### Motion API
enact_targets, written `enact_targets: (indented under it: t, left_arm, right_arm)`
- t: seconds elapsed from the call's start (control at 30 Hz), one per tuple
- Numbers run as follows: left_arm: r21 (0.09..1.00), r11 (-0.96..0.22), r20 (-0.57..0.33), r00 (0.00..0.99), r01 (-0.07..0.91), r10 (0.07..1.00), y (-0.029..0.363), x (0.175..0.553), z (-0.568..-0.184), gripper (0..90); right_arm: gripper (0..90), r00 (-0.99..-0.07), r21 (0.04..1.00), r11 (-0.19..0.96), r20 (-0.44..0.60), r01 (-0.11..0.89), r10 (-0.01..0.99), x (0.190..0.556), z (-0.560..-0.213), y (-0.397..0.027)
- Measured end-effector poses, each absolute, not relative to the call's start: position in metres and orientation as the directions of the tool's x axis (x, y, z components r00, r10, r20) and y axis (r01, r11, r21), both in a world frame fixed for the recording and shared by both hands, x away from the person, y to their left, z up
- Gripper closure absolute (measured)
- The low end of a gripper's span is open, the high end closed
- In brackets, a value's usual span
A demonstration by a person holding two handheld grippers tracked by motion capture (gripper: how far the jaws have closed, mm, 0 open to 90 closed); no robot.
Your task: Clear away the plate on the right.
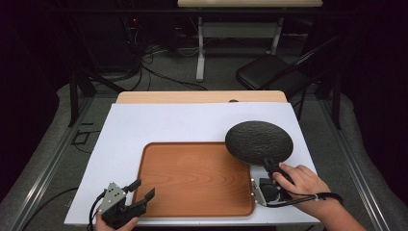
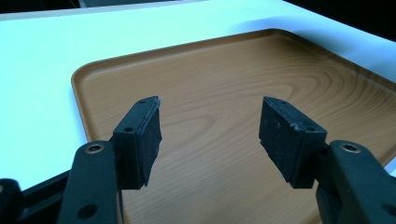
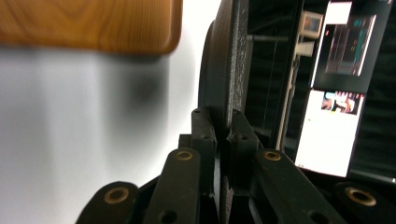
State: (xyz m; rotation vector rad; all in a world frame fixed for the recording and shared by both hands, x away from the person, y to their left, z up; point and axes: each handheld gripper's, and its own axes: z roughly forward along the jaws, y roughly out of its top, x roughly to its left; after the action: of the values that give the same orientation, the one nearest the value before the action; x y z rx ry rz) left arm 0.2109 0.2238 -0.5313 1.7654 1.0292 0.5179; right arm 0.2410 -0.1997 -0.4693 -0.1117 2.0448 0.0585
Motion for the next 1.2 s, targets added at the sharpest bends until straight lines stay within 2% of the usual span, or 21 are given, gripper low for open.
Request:
enact_targets:
  t: [0.6, 1.2]
  left_arm:
    - [0.913, -0.120, -0.112, 0.522, 0.390, 0.845, 0.234, 0.210, -0.527, 38.6]
    - [0.920, -0.099, -0.115, 0.502, 0.380, 0.857, 0.241, 0.209, -0.525, 38.7]
  right_arm:
    - [82.5, -0.422, 0.006, 0.951, -0.897, -0.310, -0.131, 0.237, -0.463, -0.119]
    - [81.6, -0.432, 0.011, 0.917, -0.884, -0.400, -0.178, 0.233, -0.474, -0.078]
